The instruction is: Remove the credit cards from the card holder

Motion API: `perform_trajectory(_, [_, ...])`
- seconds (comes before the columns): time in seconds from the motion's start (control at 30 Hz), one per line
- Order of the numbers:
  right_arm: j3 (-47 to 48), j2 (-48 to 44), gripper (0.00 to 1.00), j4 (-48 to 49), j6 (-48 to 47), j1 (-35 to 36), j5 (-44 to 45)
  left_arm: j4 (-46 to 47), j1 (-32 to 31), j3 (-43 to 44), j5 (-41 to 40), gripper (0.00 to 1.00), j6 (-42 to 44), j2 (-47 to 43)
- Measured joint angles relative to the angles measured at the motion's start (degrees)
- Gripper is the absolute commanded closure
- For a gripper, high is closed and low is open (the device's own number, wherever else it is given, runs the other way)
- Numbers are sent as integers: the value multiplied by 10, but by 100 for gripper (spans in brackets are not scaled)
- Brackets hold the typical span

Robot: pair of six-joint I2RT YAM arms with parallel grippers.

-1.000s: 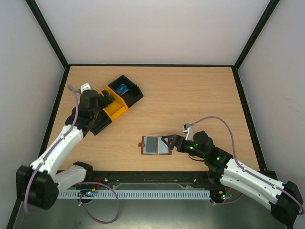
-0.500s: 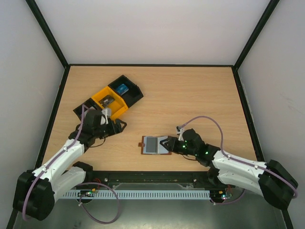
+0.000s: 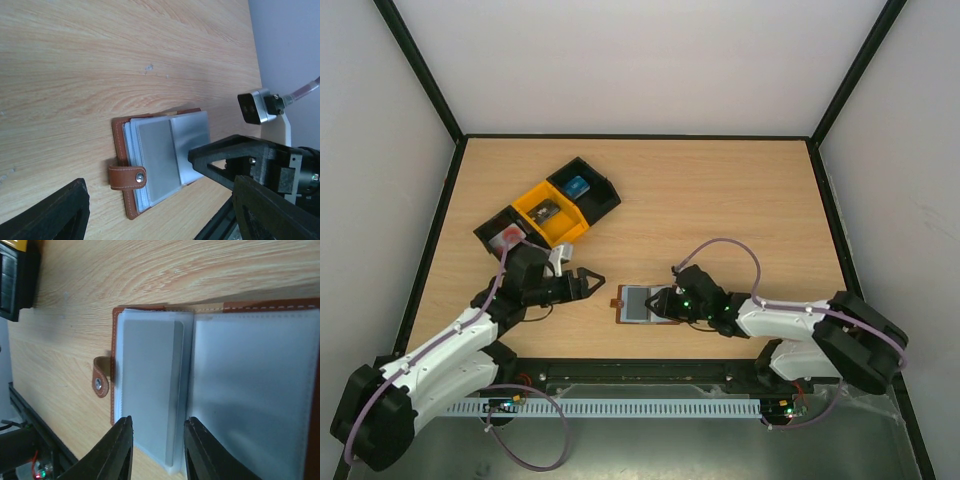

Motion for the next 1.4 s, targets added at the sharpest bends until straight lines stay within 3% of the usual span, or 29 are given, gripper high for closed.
perform_trajectory(0.23, [19,66,74,7,-19,1,6,19,-22,-12,-9,21,-27,2])
perform_trajectory(0.73, [13,111,98,75,-36,1,7,84,-57,-25,-27,20,-78,42])
perform_trajectory(1.4, [-17,142,98,179,-16,6,2,254,-111,-29,-18,16,-152,167])
